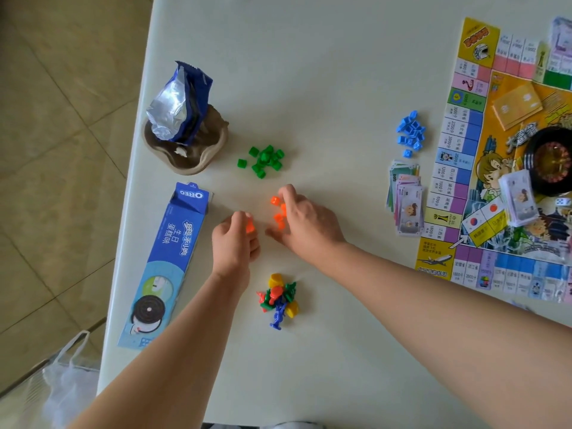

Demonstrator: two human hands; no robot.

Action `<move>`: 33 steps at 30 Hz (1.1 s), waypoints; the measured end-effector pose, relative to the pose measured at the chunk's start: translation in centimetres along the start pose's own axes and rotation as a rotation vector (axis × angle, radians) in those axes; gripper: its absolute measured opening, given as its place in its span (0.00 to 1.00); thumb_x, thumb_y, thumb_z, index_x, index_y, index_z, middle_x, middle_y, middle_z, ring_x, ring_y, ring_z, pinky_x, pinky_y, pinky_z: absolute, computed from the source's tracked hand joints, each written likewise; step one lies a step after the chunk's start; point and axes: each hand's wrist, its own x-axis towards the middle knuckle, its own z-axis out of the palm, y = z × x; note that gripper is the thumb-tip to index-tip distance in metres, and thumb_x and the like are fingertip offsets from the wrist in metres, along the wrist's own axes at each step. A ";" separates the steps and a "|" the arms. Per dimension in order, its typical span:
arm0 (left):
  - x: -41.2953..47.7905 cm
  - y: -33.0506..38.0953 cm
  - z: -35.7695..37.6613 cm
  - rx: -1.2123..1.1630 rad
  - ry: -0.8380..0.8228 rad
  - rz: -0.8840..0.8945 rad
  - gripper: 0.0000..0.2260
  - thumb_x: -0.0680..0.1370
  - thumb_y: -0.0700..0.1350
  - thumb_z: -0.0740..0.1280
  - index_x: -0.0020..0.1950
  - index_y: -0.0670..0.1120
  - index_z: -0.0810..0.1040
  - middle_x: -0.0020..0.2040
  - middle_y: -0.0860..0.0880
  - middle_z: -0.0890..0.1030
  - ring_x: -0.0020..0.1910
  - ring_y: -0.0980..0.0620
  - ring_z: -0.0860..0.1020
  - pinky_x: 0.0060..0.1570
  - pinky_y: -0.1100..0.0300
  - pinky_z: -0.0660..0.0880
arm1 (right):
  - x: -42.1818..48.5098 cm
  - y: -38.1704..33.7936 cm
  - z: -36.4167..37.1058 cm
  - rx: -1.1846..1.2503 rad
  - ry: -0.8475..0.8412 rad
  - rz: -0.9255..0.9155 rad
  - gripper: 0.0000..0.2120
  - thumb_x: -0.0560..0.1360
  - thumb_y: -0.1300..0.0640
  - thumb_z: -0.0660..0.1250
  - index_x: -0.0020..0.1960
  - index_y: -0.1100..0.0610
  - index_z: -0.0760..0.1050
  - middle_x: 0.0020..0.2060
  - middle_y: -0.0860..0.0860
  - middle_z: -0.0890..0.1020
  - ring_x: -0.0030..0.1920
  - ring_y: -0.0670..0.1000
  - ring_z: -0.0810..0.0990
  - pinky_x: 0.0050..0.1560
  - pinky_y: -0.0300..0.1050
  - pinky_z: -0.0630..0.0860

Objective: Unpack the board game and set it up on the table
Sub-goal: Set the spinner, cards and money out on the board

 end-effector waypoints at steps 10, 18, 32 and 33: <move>0.0 0.7 -0.8 -0.170 -0.122 -0.127 0.13 0.77 0.43 0.56 0.32 0.46 0.65 0.27 0.49 0.64 0.24 0.53 0.60 0.24 0.63 0.59 | -0.2 0.8 0.4 0.088 0.105 0.010 0.11 0.75 0.55 0.64 0.54 0.57 0.67 0.43 0.56 0.81 0.44 0.62 0.79 0.36 0.46 0.65; 0.8 0.8 1.0 0.783 0.115 0.398 0.13 0.82 0.43 0.55 0.46 0.47 0.79 0.37 0.51 0.78 0.36 0.50 0.74 0.37 0.57 0.66 | -0.5 3.2 0.1 0.736 0.223 0.400 0.06 0.71 0.57 0.66 0.39 0.54 0.69 0.29 0.48 0.73 0.29 0.46 0.70 0.32 0.36 0.66; 1.8 1.0 3.4 1.230 0.054 0.535 0.06 0.83 0.44 0.54 0.52 0.43 0.66 0.37 0.42 0.74 0.35 0.42 0.69 0.36 0.53 0.65 | -1.5 4.3 -1.8 1.650 -0.072 0.799 0.13 0.73 0.55 0.49 0.31 0.53 0.60 0.17 0.48 0.59 0.16 0.47 0.54 0.21 0.34 0.49; 1.9 1.0 3.3 1.086 0.051 0.486 0.07 0.82 0.44 0.55 0.51 0.43 0.69 0.37 0.45 0.74 0.36 0.44 0.69 0.36 0.54 0.65 | -1.6 4.4 -1.7 1.671 -0.070 0.797 0.12 0.73 0.55 0.49 0.30 0.53 0.59 0.18 0.49 0.61 0.17 0.48 0.55 0.21 0.34 0.49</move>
